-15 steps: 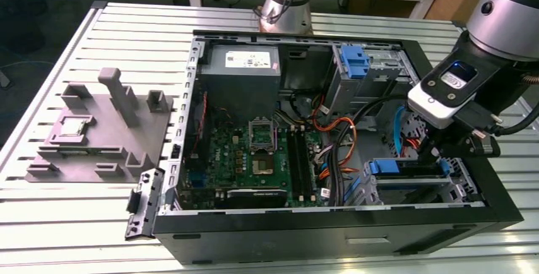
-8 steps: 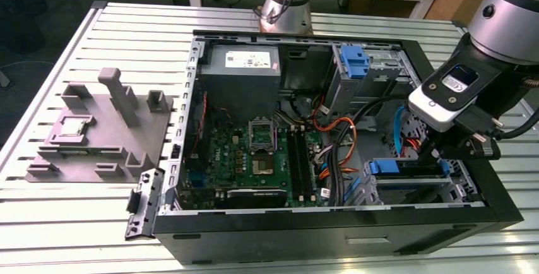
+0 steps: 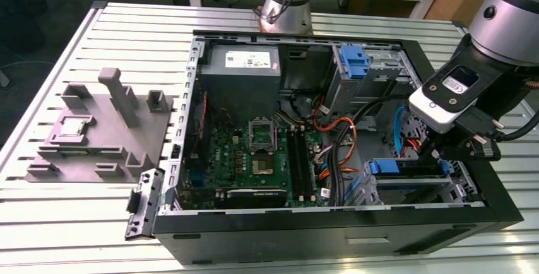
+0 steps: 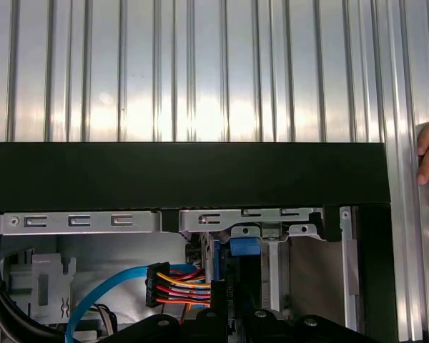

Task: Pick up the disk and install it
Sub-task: 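Insert the first disk wire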

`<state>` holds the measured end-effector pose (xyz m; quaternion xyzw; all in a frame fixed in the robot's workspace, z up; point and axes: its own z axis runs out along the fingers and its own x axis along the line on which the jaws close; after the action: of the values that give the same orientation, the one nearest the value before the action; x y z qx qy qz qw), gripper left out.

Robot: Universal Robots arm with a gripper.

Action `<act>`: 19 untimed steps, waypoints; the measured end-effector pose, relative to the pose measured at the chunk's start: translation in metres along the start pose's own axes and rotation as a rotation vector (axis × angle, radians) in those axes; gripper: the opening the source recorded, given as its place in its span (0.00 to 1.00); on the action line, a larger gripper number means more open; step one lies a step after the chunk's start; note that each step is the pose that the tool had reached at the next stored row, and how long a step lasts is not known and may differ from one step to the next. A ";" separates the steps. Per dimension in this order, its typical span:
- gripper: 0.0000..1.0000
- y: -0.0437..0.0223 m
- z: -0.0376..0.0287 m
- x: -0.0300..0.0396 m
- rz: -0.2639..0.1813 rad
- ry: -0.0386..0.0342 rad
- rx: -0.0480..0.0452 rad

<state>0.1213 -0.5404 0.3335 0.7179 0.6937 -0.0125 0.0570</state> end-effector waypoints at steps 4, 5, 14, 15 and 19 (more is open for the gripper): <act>0.17 0.0001 -0.0012 -0.0001 0.000 0.0000 0.0000; 0.17 0.0001 -0.0013 -0.0001 0.000 0.0001 0.0000; 0.17 0.0002 -0.0011 -0.0035 0.001 0.0108 0.0004; 0.17 0.0002 -0.0010 -0.0041 0.001 0.0123 0.0004; 0.17 0.0002 -0.0005 -0.0045 0.002 0.0328 0.0012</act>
<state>0.1213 -0.5448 0.3345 0.7187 0.6939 -0.0011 0.0452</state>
